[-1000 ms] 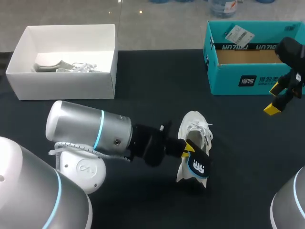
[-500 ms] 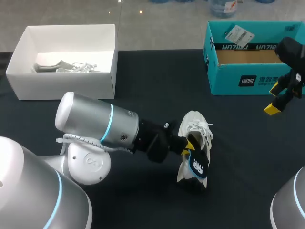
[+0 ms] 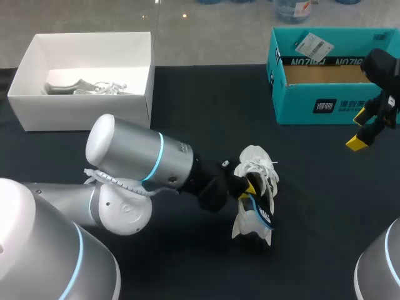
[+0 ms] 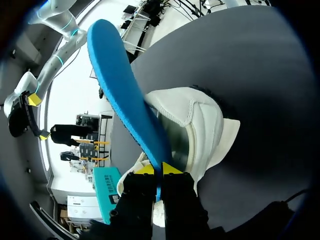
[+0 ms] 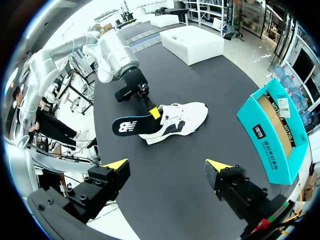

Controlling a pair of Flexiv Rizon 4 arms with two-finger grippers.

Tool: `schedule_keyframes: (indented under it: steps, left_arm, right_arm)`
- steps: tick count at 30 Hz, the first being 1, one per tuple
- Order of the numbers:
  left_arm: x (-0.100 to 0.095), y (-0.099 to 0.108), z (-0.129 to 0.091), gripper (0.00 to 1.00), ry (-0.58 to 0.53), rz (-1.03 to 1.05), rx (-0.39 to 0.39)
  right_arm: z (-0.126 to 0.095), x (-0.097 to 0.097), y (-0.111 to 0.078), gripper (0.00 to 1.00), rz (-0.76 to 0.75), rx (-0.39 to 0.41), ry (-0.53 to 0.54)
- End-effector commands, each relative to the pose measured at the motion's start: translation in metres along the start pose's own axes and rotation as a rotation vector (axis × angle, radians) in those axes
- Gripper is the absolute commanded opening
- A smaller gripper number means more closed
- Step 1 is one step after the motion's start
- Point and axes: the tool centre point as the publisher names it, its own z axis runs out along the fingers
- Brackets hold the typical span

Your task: Take the shoe out of the shoebox, open the shoe tongue, remove and reinsert the insole, then place the shoe into the shoebox

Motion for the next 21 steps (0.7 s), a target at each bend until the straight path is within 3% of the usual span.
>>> schedule_keyframes:
  steps: [1,4,6,11,21]
  left_arm:
    - [-0.003,0.0,0.003,0.0,0.018,-0.007,-0.002]
    - [-0.004,-0.004,-0.004,0.0,0.015,-0.008,0.01]
    - [-0.004,-0.006,-0.007,0.14,0.011,-0.011,0.014]
    - [-0.008,-0.009,-0.014,0.24,-0.002,-0.022,0.015]
    - [-0.02,-0.02,-0.015,0.18,-0.017,-0.017,0.043]
  right_arm:
    - [0.001,-0.002,0.002,1.0,0.0,0.005,0.003]
    - [0.001,-0.002,0.002,1.0,0.0,0.005,0.003]
    - [0.001,-0.002,0.002,1.0,0.0,0.005,0.003]
    - [0.001,-0.002,0.002,1.0,0.0,0.005,0.003]
    - [0.001,-0.002,0.002,1.0,0.0,0.005,0.003]
